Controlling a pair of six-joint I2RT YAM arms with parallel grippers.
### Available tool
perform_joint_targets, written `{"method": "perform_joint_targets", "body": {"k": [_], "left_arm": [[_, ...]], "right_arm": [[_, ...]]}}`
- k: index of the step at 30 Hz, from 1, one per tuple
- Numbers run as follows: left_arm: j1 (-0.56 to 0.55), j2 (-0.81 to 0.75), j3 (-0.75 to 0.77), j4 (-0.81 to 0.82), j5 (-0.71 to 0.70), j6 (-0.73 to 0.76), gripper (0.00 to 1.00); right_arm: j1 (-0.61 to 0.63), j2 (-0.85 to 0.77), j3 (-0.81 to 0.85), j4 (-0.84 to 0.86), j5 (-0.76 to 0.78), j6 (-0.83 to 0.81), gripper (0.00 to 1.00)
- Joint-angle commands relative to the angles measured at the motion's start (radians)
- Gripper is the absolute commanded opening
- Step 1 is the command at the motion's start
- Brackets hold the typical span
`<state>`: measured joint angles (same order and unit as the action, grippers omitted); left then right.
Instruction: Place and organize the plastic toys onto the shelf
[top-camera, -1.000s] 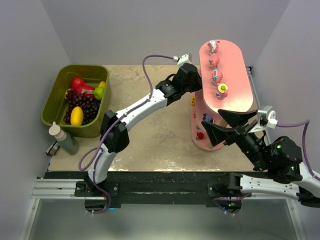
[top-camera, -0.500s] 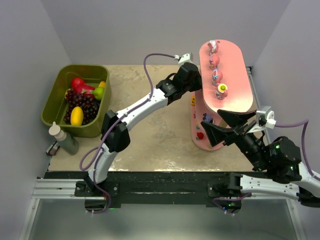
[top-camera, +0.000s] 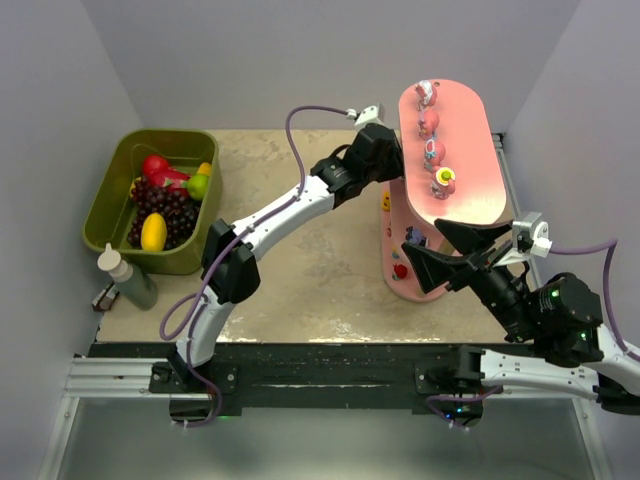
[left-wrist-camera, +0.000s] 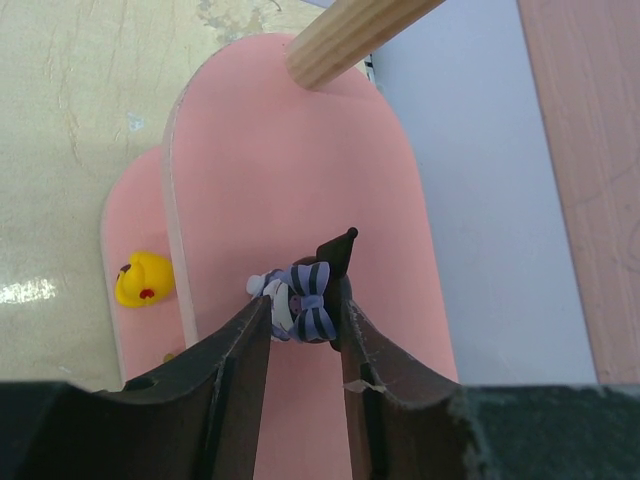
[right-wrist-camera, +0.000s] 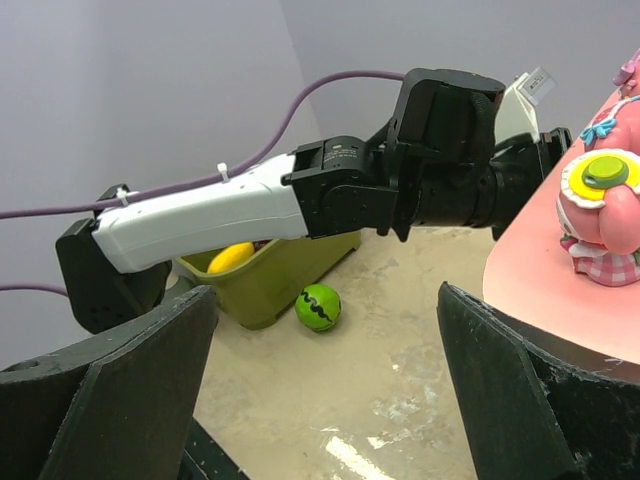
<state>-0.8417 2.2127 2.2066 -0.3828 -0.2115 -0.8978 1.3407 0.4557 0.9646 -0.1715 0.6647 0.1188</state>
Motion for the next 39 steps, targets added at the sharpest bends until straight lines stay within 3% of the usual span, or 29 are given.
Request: {"method": "perform_joint_targets", "body": {"k": [1,13,19,29,33,39], "left_arm": [[0.006,-0.001,0.041,0.039,0.000,0.014,0.40],[0.006,-0.073,-0.008,0.076,-0.008,0.023,0.52],[0.004,-0.160,-0.106,0.084,-0.032,0.036,0.59],[0.001,-0.585,-0.611,0.177,-0.144,0.111,0.63],[-0.007,-0.751,-0.746,0.098,-0.173,0.200,0.64],[-0.008,-1.043,-0.981,-0.086,-0.304,0.231,0.76]], "right_arm": [[0.003,-0.003,0.010,0.012,0.029,0.007,0.95],[0.003,0.015,0.028,-0.010,0.042,0.015,0.98],[0.002,0.026,0.048,-0.022,0.050,0.022,0.98],[0.003,0.041,0.156,-0.120,0.085,0.016,0.98],[0.003,0.055,0.229,-0.238,0.159,0.027,0.98],[0.005,0.064,0.238,-0.316,0.202,0.042,0.99]]}}
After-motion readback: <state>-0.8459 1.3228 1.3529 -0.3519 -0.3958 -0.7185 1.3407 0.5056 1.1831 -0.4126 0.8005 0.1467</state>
